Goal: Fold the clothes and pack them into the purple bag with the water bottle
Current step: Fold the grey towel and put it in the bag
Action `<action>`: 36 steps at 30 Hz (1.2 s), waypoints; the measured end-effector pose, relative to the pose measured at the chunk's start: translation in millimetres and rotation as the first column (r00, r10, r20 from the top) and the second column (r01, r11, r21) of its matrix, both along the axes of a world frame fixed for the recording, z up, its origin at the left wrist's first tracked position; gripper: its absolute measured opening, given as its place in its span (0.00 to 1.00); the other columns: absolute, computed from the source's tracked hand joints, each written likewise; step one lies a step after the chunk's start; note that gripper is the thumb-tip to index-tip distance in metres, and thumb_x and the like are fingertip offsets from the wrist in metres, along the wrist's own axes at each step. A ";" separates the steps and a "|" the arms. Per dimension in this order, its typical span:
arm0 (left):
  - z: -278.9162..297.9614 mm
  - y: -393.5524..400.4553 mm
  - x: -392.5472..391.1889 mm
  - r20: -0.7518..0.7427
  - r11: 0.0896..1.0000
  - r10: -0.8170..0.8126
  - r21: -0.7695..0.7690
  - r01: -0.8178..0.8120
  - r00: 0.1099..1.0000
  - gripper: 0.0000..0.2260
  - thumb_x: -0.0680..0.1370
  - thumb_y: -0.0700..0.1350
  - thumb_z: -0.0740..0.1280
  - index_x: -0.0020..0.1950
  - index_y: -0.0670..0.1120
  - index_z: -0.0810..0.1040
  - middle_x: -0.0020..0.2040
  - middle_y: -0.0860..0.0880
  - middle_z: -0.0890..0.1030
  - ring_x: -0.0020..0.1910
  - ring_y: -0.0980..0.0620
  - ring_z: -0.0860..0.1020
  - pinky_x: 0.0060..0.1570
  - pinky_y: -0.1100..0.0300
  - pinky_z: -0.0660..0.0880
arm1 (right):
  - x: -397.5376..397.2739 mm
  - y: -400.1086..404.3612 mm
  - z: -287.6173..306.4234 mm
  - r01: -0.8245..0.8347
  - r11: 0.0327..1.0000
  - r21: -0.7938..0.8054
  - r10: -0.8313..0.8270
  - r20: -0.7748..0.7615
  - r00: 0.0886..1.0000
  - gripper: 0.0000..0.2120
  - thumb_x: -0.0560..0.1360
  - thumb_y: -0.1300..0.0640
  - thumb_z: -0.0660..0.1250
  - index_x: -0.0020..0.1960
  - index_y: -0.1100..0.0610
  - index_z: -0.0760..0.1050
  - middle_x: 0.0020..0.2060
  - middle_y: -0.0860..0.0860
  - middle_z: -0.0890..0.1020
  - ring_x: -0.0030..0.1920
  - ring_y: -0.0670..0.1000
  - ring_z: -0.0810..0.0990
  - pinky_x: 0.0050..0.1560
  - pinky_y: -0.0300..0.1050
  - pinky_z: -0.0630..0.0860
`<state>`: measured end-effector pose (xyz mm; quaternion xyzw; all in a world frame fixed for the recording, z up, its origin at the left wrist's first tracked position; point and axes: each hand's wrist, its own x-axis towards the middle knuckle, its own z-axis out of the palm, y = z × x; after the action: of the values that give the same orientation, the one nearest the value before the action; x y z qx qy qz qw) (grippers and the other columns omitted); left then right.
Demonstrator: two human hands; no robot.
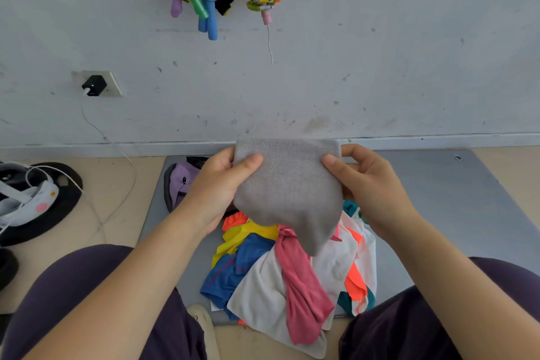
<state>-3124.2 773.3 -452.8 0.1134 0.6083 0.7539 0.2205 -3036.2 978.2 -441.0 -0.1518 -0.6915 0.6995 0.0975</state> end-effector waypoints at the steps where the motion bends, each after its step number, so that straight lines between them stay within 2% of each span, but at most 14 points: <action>1: 0.5 0.5 0.6 0.008 1.000 0.017 0.001 -0.017 1.000 0.11 0.78 0.43 0.67 0.60 0.46 0.78 0.54 0.49 0.85 0.53 0.53 0.83 0.43 0.65 0.78 | 0.0 -0.2 0.1 0.034 0.999 0.017 -0.034 0.005 0.999 0.12 0.74 0.53 0.71 0.56 0.54 0.77 0.38 0.56 0.86 0.38 0.52 0.85 0.36 0.43 0.80; 4: -1.1 1.9 -0.9 0.015 0.997 0.077 0.024 -0.077 0.997 0.20 0.76 0.43 0.69 0.67 0.47 0.72 0.58 0.47 0.83 0.56 0.50 0.83 0.47 0.61 0.80 | 2.3 1.7 0.9 0.070 0.995 0.076 -0.069 -0.019 0.997 0.17 0.75 0.54 0.71 0.62 0.46 0.73 0.31 0.56 0.82 0.35 0.50 0.83 0.37 0.40 0.81; 7: -3.4 -0.1 -3.1 -0.069 1.000 0.021 0.017 -0.020 0.997 0.22 0.78 0.42 0.68 0.67 0.62 0.71 0.62 0.49 0.81 0.59 0.52 0.80 0.57 0.60 0.77 | 2.1 0.6 2.8 0.034 0.996 0.087 -0.029 -0.062 0.998 0.09 0.76 0.55 0.70 0.55 0.46 0.81 0.31 0.64 0.76 0.33 0.49 0.75 0.35 0.39 0.78; 9: -2.3 -1.9 -3.0 -0.126 0.998 -0.044 -0.046 0.039 0.991 0.15 0.79 0.42 0.67 0.60 0.61 0.79 0.55 0.50 0.82 0.53 0.54 0.81 0.51 0.64 0.77 | 1.2 1.3 2.8 0.027 0.998 0.060 -0.023 -0.061 0.998 0.05 0.74 0.55 0.72 0.49 0.50 0.83 0.32 0.59 0.78 0.33 0.46 0.74 0.34 0.36 0.76; 11: -1.9 -3.9 -3.0 -0.147 0.992 -0.090 -0.098 0.076 0.985 0.11 0.78 0.41 0.69 0.54 0.56 0.83 0.46 0.51 0.84 0.45 0.56 0.81 0.40 0.67 0.76 | 1.7 4.2 3.0 -0.052 0.999 0.015 0.053 -0.033 0.998 0.09 0.70 0.55 0.74 0.50 0.51 0.83 0.36 0.55 0.82 0.37 0.47 0.79 0.40 0.38 0.79; 13: -3.5 -6.5 -4.8 -0.175 0.985 -0.126 -0.136 0.102 0.977 0.13 0.76 0.38 0.71 0.53 0.55 0.83 0.48 0.48 0.84 0.44 0.55 0.81 0.41 0.64 0.77 | 1.9 8.4 3.3 -0.127 0.992 -0.010 0.126 -0.017 0.992 0.14 0.70 0.61 0.74 0.54 0.54 0.81 0.42 0.55 0.86 0.42 0.50 0.84 0.48 0.41 0.81; 16: -6.4 -9.0 -9.1 -0.282 0.960 -0.120 -0.277 0.039 0.952 0.14 0.76 0.38 0.70 0.54 0.57 0.82 0.52 0.41 0.83 0.45 0.51 0.78 0.44 0.54 0.78 | 0.2 9.7 3.3 -0.111 0.977 0.180 0.113 -0.002 0.994 0.14 0.71 0.66 0.73 0.55 0.55 0.81 0.42 0.50 0.87 0.43 0.47 0.85 0.46 0.36 0.80; 20: -9.8 -7.7 -11.4 -0.380 0.918 -0.040 -0.378 -0.116 0.924 0.11 0.75 0.40 0.73 0.53 0.54 0.81 0.41 0.56 0.85 0.40 0.59 0.82 0.40 0.62 0.77 | -1.1 7.3 1.6 -0.023 0.890 0.456 0.023 0.004 1.000 0.13 0.71 0.62 0.75 0.50 0.46 0.81 0.38 0.39 0.85 0.40 0.40 0.83 0.40 0.27 0.75; 24: -10.8 -7.9 -12.5 -0.470 0.872 -0.039 -0.447 -0.200 0.882 0.08 0.73 0.44 0.76 0.47 0.56 0.82 0.40 0.57 0.85 0.40 0.57 0.83 0.40 0.56 0.81 | -0.1 9.7 1.1 -0.005 0.753 0.658 0.004 0.003 1.000 0.10 0.70 0.57 0.76 0.44 0.44 0.79 0.37 0.44 0.84 0.38 0.46 0.81 0.42 0.35 0.76; 27: -11.4 -11.0 -15.4 -0.566 0.802 -0.130 -0.543 -0.249 0.814 0.04 0.73 0.51 0.74 0.46 0.54 0.82 0.42 0.56 0.79 0.43 0.60 0.77 0.44 0.65 0.74 | 1.3 12.8 2.5 -0.034 0.726 0.687 0.052 -0.006 0.999 0.08 0.70 0.54 0.76 0.42 0.47 0.77 0.39 0.47 0.79 0.40 0.44 0.77 0.41 0.32 0.73; 29: -10.4 -11.9 -15.9 -0.445 0.811 -0.147 -0.565 -0.150 0.883 0.08 0.74 0.56 0.72 0.45 0.52 0.81 0.45 0.55 0.77 0.46 0.58 0.76 0.50 0.67 0.73 | 3.4 14.3 4.7 -0.145 0.848 0.510 0.150 0.032 0.988 0.07 0.73 0.53 0.73 0.43 0.51 0.75 0.39 0.48 0.77 0.39 0.45 0.75 0.41 0.34 0.72; 31: -6.9 -8.3 -10.6 -0.217 0.895 -0.112 -0.447 0.004 0.970 0.18 0.73 0.60 0.68 0.49 0.46 0.79 0.46 0.51 0.80 0.48 0.54 0.78 0.54 0.55 0.75 | 5.3 13.7 6.2 -0.231 0.919 0.321 0.236 0.024 0.971 0.10 0.76 0.50 0.69 0.45 0.55 0.72 0.36 0.51 0.73 0.36 0.48 0.71 0.36 0.38 0.69; 34: 0.0 0.3 -1.2 -0.025 0.978 -0.057 -0.201 0.051 0.998 0.22 0.74 0.60 0.69 0.57 0.43 0.80 0.55 0.46 0.84 0.54 0.52 0.81 0.54 0.55 0.76 | 5.5 8.0 6.2 -0.191 0.949 0.251 0.195 0.007 0.981 0.13 0.74 0.43 0.64 0.44 0.53 0.69 0.32 0.47 0.69 0.32 0.46 0.67 0.31 0.37 0.67; 36: 3.0 0.8 2.7 0.116 0.988 -0.148 -0.018 0.151 0.982 0.16 0.74 0.54 0.71 0.55 0.46 0.83 0.55 0.46 0.84 0.55 0.51 0.82 0.49 0.59 0.80 | 4.2 6.3 4.7 -0.118 0.957 0.265 0.128 -0.021 0.992 0.12 0.75 0.42 0.63 0.43 0.51 0.69 0.31 0.43 0.69 0.30 0.43 0.66 0.29 0.33 0.66</action>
<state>-3121.4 774.1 -449.8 0.1125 0.5944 0.7324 0.3124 -3031.9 984.4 -436.2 -0.0809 -0.7844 0.6090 0.0859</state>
